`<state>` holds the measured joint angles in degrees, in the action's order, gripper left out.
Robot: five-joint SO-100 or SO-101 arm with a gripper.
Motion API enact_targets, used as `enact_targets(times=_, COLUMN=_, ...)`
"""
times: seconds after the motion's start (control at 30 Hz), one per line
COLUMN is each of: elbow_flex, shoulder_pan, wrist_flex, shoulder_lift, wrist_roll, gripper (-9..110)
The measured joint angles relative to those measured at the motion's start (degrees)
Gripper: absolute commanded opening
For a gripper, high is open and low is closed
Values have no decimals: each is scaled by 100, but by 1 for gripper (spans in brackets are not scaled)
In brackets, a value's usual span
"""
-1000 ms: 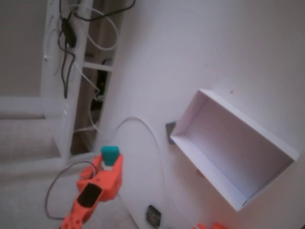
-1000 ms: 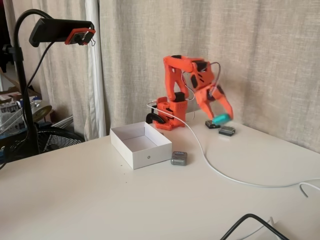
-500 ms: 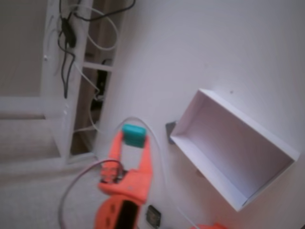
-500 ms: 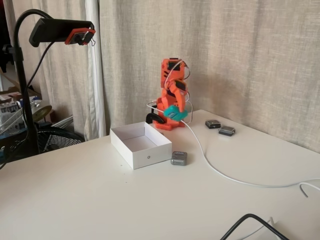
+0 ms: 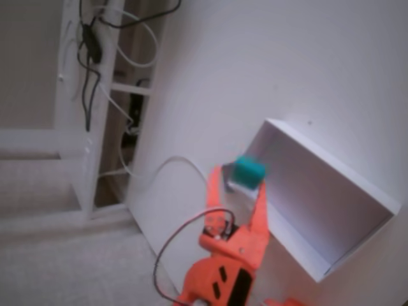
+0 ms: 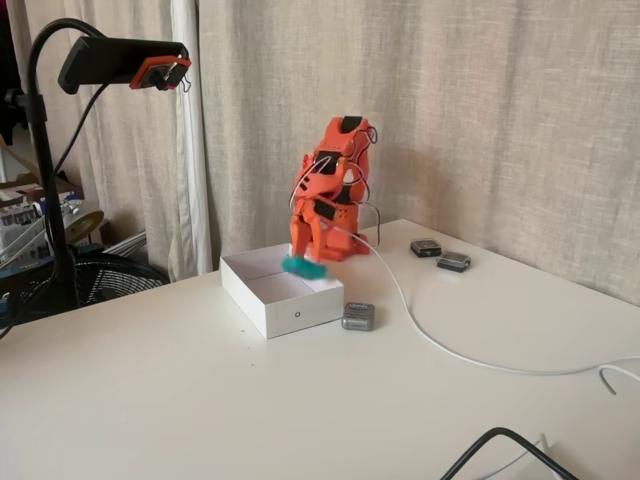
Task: Grasp the green cube and put it in the bin.
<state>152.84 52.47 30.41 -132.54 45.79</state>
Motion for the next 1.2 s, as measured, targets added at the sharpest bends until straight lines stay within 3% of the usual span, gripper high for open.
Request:
enact_targets(times=0.27, elbow_flex=53, shoulder_pan=158, wrist_flex=-334, shoulder_lift=308, wrist_roll=70, gripper=59)
enact_targets(times=0.6, elbow_flex=193, shoulder_pan=-2197, wrist_flex=-316, shoulder_lift=-914, wrist_roll=-220, gripper=52)
enact_targets(times=0.83, elbow_flex=1037, shoulder_pan=-3981, wrist_flex=-2496, shoulder_lift=-2382, wrist_roll=-1283, gripper=45)
enact_targets(times=1.07, elbow_flex=1521, shoulder_pan=-4939, wrist_flex=-2602, shoulder_lift=-3876, wrist_roll=-2628, gripper=45)
enact_targets(times=1.2, elbow_flex=1749, shoulder_pan=-5265, wrist_flex=-2013, shoulder_lift=-4808, wrist_roll=-3542, gripper=43)
